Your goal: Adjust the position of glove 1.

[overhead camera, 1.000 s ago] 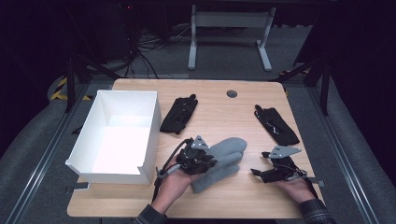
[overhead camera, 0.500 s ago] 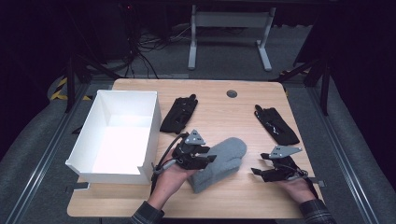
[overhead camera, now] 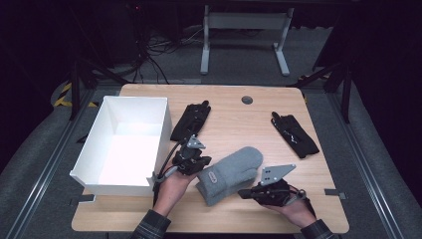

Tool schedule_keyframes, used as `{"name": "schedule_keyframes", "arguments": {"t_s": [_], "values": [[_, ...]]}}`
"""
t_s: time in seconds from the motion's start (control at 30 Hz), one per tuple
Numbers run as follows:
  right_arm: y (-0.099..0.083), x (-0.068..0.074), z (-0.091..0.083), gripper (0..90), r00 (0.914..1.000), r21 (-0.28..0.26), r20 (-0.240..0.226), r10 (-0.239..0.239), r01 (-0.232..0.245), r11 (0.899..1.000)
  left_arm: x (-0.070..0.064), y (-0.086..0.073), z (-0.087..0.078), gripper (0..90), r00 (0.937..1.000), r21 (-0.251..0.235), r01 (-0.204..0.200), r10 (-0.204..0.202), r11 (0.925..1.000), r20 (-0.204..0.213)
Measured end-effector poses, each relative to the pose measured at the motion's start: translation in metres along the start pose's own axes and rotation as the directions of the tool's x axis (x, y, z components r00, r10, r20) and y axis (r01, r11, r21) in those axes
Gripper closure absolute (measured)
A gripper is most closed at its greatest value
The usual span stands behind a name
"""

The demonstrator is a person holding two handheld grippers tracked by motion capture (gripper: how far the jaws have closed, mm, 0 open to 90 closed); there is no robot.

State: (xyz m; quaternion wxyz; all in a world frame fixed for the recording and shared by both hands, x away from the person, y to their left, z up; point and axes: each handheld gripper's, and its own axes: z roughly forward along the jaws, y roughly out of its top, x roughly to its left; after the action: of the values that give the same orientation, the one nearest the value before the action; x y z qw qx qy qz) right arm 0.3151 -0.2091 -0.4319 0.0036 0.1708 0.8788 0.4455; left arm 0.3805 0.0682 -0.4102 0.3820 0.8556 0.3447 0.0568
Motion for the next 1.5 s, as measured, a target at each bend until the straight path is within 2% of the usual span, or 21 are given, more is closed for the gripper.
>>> {"name": "schedule_keyframes", "arguments": {"t_s": [0.13,0.27,0.47,0.67,0.8,0.9,1.03,1.13,1.2,1.3,1.4,1.5], "values": [[0.01,0.006,0.023,90.0,0.999,0.023,-0.038,-0.025,0.026,0.999,0.001,-0.006,0.003,90.0,0.9999,0.025,0.01,-0.01,0.9996,-0.001],[0.018,0.008,0.045,90.0,0.9977,0.034,-0.049,-0.046,0.048,0.998,0.002,-0.008,0.004,90.0,0.9999,0.032,0.014,-0.014,0.9994,0.003],[0.024,0.009,0.059,90.0,0.9971,0.031,-0.049,-0.057,0.059,0.998,0.003,-0.008,0.005,90.0,0.9997,0.042,0.017,-0.018,0.999,0.015],[0.026,0.012,0.049,90.0,0.9967,-0.014,-0.047,-0.067,0.066,0.998,0.001,-0.007,0.0,90.0,0.9989,0.034,0.02,-0.021,0.9992,0.042],[0.024,0.016,0.039,90.0,0.9958,-0.025,-0.052,-0.076,0.075,0.997,-0.005,-0.007,-0.002,90.0,0.9982,0.042,0.003,-0.005,0.9991,0.06],[0.022,0.017,0.038,90.0,0.9958,-0.019,-0.056,-0.073,0.072,0.997,-0.008,-0.009,0.0,90.0,0.9986,0.055,-0.01,0.007,0.9984,0.052],[0.017,0.017,0.048,89.2,0.9955,0.029,-0.058,-0.075,0.077,0.997,-0.007,-0.011,0.001,90.0,0.9987,0.073,-0.014,0.01,0.9973,0.05],[0.014,0.017,0.05,84.5,0.9957,0.037,-0.064,-0.067,0.069,0.997,-0.006,-0.009,-0.001,87.5,0.9985,0.053,-0.009,0.006,0.9986,0.055],[0.01,0.016,0.042,84.1,0.9973,0.041,-0.047,-0.057,0.059,0.997,-0.005,-0.008,-0.002,86.5,0.9984,0.055,-0.009,0.006,0.9984,0.056],[0.003,0.011,0.031,87.2,0.9992,0.054,-0.016,-0.035,0.036,0.998,-0.003,-0.01,0.004,89.6,0.9981,0.09,-0.008,0.003,0.9959,0.062],[-0.008,0.001,0.018,90.0,0.9993,0.086,0.036,-0.012,0.009,0.996,-0.004,-0.013,0.011,90.0,0.9969,0.122,-0.009,-0.001,0.9925,0.079],[-0.017,-0.012,0.011,90.0,0.9955,0.106,0.094,0.005,-0.015,0.994,-0.007,-0.014,0.016,90.0,0.9951,0.143,-0.007,-0.007,0.9897,0.098]]}}
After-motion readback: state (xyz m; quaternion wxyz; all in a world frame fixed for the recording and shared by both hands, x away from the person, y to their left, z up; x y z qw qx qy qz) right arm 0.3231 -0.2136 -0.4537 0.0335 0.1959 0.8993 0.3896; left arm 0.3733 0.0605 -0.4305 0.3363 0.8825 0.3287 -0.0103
